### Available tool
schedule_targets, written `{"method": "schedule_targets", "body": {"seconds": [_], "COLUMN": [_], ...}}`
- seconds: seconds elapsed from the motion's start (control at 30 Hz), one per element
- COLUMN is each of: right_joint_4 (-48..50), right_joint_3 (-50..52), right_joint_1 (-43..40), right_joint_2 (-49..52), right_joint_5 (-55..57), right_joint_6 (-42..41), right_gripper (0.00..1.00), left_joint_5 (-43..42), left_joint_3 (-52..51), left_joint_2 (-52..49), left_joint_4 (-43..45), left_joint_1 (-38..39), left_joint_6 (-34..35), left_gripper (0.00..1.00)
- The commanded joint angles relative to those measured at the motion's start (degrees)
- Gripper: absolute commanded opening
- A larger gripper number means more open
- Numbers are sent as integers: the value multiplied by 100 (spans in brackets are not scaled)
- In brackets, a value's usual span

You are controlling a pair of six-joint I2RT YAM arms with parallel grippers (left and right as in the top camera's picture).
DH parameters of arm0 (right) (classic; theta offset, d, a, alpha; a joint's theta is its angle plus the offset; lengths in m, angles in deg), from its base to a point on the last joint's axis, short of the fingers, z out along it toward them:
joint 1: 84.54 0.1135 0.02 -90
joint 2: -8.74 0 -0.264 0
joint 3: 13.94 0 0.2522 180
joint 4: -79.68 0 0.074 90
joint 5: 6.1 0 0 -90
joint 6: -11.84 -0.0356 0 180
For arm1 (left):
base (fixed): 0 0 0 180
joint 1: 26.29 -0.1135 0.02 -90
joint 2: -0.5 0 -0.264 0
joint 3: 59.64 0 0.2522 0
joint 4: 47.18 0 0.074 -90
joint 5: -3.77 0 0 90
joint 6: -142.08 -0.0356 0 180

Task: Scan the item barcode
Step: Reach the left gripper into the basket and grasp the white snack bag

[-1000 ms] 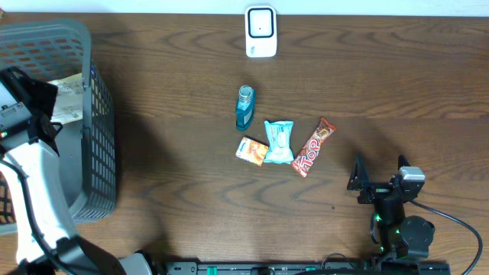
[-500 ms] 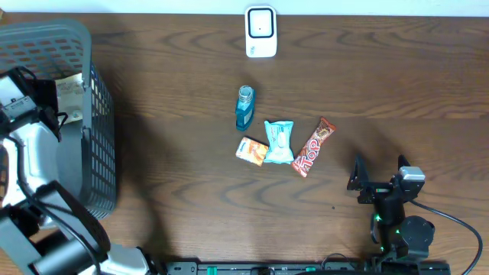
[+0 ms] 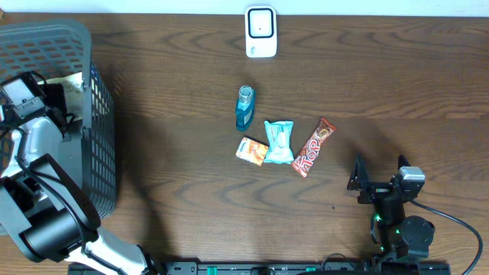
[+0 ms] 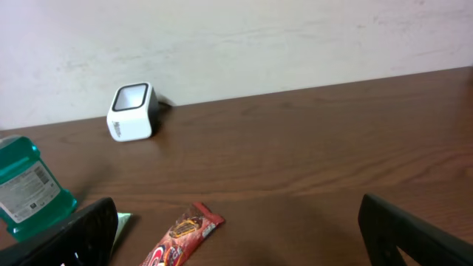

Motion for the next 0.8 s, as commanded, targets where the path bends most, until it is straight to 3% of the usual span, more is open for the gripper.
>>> {"method": "schedule_targets", "body": {"seconds": [0.0, 0.13, 0.2, 0.27, 0.3, 0.43, 0.77], "right_joint_4": [-11, -11, -11, -11, -11, -11, -11], "right_joint_3": [13, 13, 13, 13, 13, 13, 13], "right_joint_1": [20, 20, 20, 20, 20, 20, 20], "right_joint_2": [-26, -24, -24, -26, -26, -24, -24], "right_joint_5": [7, 7, 7, 7, 7, 7, 7], "right_joint_6": [46, 46, 46, 46, 46, 46, 46], "right_gripper": [99, 99, 99, 99, 99, 99, 99], "left_joint_5": [-101, -140, -138, -136, -136, -138, -129], "left_joint_3": [50, 46, 46, 46, 42, 39, 39], "left_joint_2": [-240, -461, -546, -575, -575, -573, -479], "left_joint_4": [-81, -457, -796, -1123, -1226, -1314, -2288], "left_joint_1": [-17, -13, -13, -13, -13, -13, -20], "left_joint_6": [-39, -103, -103, -101, -101, -105, -101], "left_gripper": [98, 98, 92, 76, 59, 10, 7]}}
